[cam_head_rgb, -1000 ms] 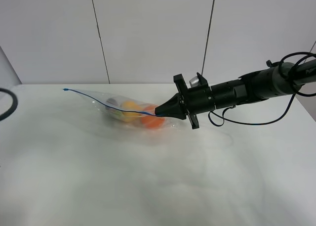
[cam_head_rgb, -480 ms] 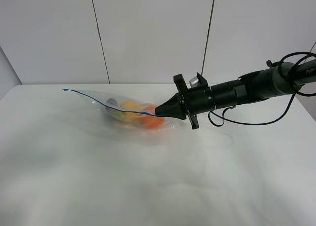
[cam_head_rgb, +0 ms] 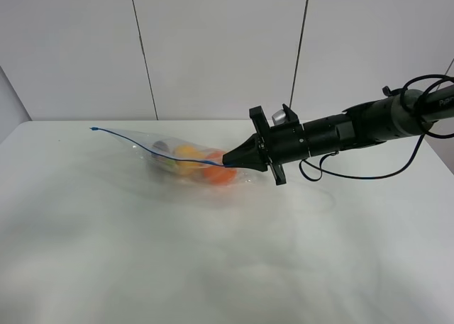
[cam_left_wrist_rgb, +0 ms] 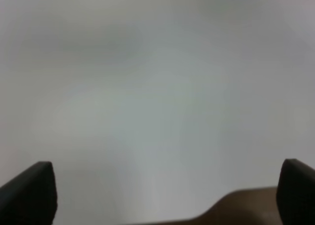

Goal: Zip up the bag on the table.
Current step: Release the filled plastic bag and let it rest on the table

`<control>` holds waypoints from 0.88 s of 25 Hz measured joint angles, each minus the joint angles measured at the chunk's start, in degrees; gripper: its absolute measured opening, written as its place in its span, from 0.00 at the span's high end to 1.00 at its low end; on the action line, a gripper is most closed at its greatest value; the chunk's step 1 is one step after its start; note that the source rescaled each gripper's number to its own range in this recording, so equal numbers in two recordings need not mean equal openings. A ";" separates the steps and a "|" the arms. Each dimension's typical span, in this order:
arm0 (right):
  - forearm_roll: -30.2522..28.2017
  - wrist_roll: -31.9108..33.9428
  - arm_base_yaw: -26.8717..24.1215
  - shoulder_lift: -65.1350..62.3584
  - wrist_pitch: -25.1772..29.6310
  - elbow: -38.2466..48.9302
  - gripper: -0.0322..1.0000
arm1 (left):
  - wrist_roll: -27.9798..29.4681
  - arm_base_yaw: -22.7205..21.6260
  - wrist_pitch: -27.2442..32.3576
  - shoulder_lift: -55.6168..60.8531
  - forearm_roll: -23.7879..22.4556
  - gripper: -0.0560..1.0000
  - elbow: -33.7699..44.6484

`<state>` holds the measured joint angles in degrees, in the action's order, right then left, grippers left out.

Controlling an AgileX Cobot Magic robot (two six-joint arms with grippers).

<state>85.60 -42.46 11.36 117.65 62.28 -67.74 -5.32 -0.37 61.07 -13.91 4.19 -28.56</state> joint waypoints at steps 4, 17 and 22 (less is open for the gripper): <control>-0.12 0.00 0.00 0.00 0.00 0.00 0.97 | 0.00 0.00 -0.06 7.65 0.00 0.00 0.00; -11.30 3.58 0.00 -0.04 -0.73 -0.82 0.05 | 0.00 0.00 -0.11 14.07 0.00 0.00 0.00; -33.95 16.69 0.00 -0.04 -2.50 -10.33 0.01 | 0.04 0.00 -0.11 14.07 0.00 0.00 0.00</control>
<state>51.64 -25.78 11.36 117.61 59.78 -78.06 -5.28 -0.36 60.95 0.16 4.19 -28.56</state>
